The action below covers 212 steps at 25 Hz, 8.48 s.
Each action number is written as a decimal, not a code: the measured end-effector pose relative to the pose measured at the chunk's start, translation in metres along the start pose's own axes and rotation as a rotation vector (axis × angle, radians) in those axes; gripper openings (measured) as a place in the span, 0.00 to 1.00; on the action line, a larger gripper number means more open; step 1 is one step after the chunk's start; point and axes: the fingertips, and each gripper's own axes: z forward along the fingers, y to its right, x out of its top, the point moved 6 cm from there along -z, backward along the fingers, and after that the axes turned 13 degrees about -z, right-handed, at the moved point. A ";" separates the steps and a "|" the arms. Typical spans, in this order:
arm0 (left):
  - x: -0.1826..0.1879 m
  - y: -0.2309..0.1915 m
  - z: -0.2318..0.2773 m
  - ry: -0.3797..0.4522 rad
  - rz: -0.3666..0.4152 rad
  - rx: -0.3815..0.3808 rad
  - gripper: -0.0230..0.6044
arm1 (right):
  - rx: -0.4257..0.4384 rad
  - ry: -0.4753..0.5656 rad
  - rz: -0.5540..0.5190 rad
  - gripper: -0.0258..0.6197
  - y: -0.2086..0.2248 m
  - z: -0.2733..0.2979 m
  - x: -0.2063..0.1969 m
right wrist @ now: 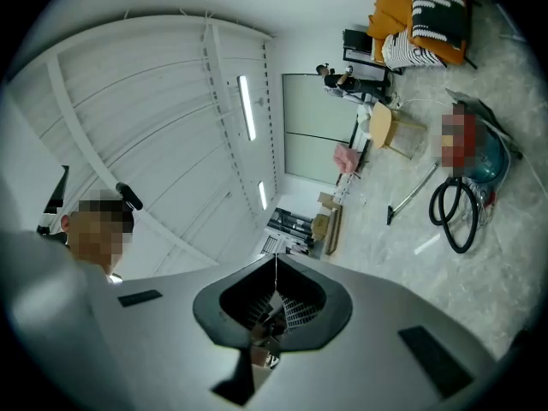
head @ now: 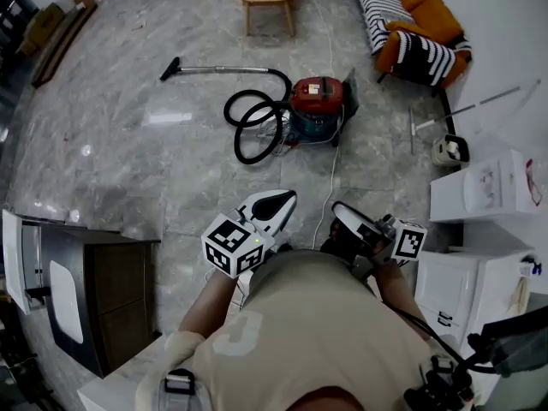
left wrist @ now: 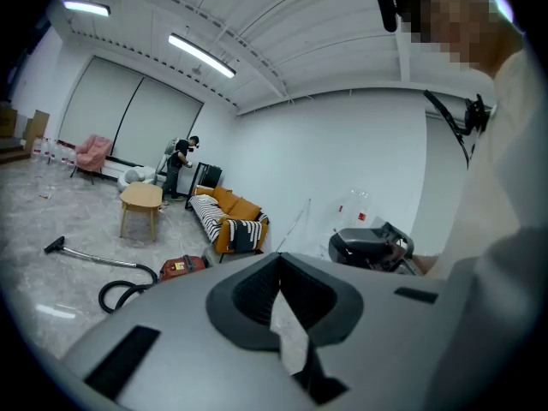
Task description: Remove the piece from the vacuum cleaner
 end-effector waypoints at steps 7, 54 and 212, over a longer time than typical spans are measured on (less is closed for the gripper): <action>0.020 0.011 0.077 -0.029 0.019 0.146 0.04 | 0.054 0.000 0.002 0.04 0.038 -0.030 0.075; 0.138 -0.105 0.178 0.064 0.112 0.233 0.03 | 0.251 -0.538 -0.475 0.04 0.121 0.113 0.193; -0.052 -0.440 0.567 -0.652 -0.188 0.177 0.03 | -1.074 -1.088 -0.430 0.09 0.925 -0.031 0.318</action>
